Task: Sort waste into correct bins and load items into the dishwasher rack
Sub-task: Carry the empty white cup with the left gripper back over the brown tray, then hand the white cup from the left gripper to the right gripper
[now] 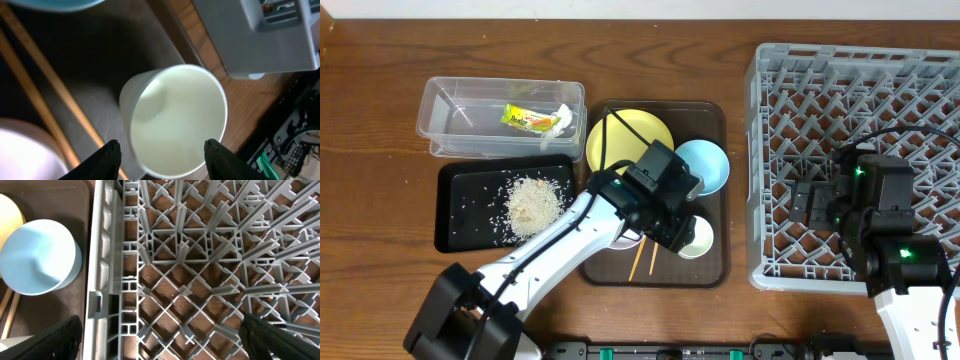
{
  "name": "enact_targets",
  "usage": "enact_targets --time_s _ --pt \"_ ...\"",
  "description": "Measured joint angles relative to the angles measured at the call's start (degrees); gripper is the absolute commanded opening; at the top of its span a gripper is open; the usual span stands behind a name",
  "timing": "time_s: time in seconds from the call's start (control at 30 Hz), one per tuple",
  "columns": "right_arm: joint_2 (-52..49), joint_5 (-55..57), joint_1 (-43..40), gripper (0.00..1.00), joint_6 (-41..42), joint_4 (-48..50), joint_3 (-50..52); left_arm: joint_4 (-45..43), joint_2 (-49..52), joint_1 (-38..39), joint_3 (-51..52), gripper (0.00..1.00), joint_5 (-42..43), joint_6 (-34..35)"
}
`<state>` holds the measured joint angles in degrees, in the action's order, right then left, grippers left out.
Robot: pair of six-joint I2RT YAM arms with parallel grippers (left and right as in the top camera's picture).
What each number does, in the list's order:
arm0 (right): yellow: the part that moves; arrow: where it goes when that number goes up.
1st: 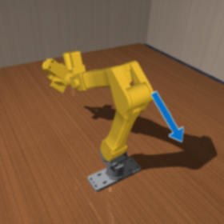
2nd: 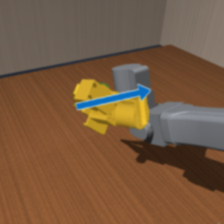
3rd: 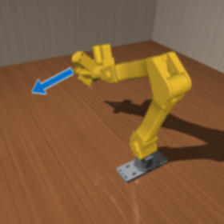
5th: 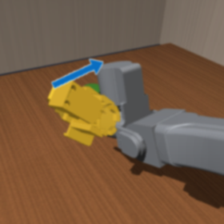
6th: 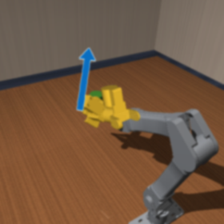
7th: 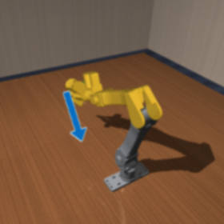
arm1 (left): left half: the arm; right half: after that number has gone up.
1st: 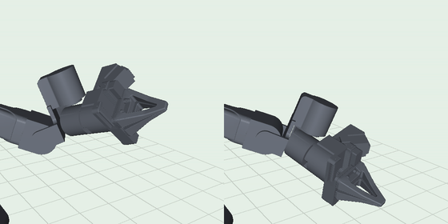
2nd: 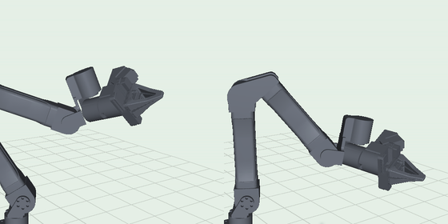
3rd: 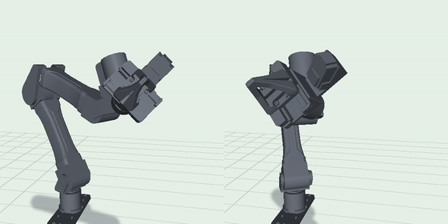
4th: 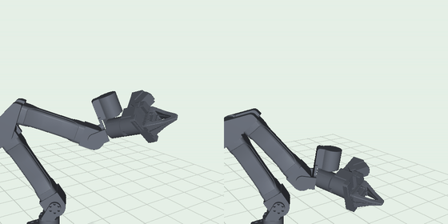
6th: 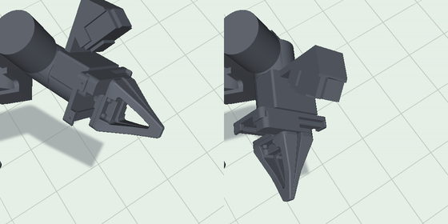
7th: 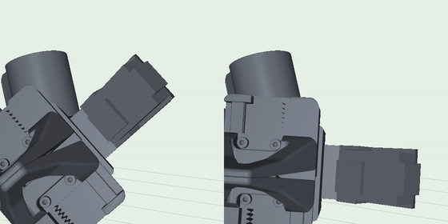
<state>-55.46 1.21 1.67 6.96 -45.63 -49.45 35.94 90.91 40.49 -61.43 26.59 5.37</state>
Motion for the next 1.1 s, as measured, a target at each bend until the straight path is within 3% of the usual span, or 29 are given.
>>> enact_targets --time_s 0.13,0.2,0.33,0.57,0.87,1.1 --pt "0.0 0.0 0.0 0.99 0.0 -0.1 0.0 -1.1 1.7 0.7 0.0 0.54 -1.8 0.5" --pt "0.0 0.0 0.0 0.99 0.0 -0.2 0.0 -1.2 3.2 0.7 0.0 0.48 -2.9 1.1" --pt "0.0 0.0 0.0 0.99 0.0 -0.3 0.0 -1.3 6.4 0.7 0.0 0.25 -3.9 2.4" --pt "0.0 0.0 0.0 0.99 0.0 -0.3 0.0 -1.4 7.0 0.6 0.1 0.06 -4.5 2.7" --pt "0.0 0.0 0.0 0.99 0.0 0.2 0.0 -2.2 0.9 -6.2 0.1 0.06 -3.0 6.7" --pt "0.0 -3.9 0.0 0.99 0.0 3.7 0.0 -9.8 -3.5 -17.6 -0.1 0.06 8.7 11.5"
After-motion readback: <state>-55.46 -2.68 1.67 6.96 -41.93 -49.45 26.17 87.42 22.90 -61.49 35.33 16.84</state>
